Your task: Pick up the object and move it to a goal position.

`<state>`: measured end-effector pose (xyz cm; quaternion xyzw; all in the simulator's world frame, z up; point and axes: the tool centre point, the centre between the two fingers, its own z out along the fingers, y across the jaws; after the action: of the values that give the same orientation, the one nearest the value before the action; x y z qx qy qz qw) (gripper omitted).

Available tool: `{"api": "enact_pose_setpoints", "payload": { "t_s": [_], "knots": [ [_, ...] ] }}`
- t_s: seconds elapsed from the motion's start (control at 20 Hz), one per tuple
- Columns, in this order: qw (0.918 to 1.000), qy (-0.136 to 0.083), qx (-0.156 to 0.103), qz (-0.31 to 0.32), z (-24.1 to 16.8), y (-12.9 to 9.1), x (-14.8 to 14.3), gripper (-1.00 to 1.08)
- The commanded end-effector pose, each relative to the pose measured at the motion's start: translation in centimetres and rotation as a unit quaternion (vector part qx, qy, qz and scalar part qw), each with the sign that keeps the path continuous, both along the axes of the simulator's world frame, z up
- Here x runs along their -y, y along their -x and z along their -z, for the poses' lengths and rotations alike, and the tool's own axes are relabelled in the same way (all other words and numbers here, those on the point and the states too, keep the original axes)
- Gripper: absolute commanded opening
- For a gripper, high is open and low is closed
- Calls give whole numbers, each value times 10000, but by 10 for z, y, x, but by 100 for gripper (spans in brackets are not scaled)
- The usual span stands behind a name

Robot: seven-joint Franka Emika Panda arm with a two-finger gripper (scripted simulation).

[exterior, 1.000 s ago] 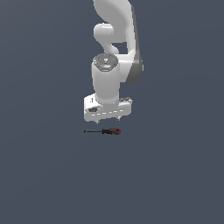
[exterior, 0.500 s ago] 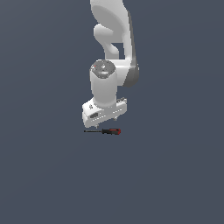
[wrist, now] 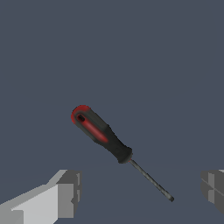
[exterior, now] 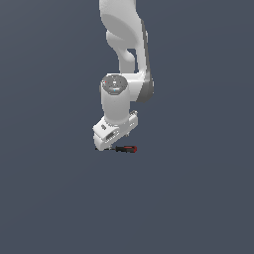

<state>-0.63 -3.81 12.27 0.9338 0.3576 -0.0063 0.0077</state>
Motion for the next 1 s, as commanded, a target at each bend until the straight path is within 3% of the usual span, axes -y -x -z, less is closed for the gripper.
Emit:
{"api": "enact_pose_setpoints", "payload": {
  "t_s": [0.0,0.45,0.95],
  "knots": [
    [9994,-1,-7,-346,5,1,2,100],
    [9878,-18,-28,-1556,23,5,9,100],
    [9578,-55,-32,-2874,42,10,14,100]
  ]
}}
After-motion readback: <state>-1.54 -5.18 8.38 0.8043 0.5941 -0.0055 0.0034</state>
